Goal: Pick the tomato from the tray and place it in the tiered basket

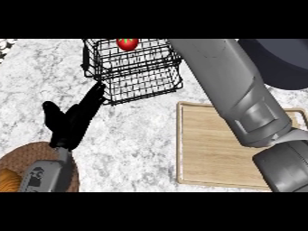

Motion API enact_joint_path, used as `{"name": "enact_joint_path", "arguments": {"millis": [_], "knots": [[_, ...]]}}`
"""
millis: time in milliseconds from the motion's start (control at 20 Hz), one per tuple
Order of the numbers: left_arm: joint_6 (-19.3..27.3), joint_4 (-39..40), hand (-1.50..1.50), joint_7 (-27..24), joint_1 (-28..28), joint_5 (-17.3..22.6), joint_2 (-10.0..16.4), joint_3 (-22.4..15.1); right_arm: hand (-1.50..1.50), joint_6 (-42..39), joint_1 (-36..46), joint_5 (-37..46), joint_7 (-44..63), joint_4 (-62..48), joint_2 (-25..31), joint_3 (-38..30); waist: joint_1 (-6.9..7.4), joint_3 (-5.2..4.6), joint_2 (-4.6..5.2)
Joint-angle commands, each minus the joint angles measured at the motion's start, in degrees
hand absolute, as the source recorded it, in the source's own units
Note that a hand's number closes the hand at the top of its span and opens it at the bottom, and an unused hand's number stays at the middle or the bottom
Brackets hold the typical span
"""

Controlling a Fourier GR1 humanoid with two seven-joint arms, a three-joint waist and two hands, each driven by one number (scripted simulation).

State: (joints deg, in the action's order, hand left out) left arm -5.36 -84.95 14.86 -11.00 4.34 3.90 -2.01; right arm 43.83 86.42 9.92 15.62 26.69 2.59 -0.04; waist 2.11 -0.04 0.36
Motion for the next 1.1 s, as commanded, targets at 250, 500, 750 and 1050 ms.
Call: {"name": "enact_joint_path", "arguments": {"millis": [250,500,750,1050], "knots": [[-0.04,-0.10,0.00,-2.52,4.30,0.68,1.18,2.44,-1.50,-18.36,-14.90,-2.32,3.15,17.09,10.15,3.11,-5.01,0.11,-1.57],[0.96,-1.90,0.00,0.55,4.01,1.87,1.76,4.16,-1.50,-30.47,-24.08,-6.11,6.40,29.89,18.92,3.36,-6.13,0.13,-1.90],[0.28,-2.33,0.00,-0.77,5.09,1.58,2.49,4.34,-1.50,-39.12,-36.90,-12.16,8.51,44.88,27.57,0.28,-6.37,0.11,-1.67],[-0.42,-3.27,0.00,-1.97,7.55,1.07,1.73,2.84,-1.50,-45.48,-51.92,-21.20,11.05,61.39,38.01,-10.57,-5.02,0.09,-1.18]]}}
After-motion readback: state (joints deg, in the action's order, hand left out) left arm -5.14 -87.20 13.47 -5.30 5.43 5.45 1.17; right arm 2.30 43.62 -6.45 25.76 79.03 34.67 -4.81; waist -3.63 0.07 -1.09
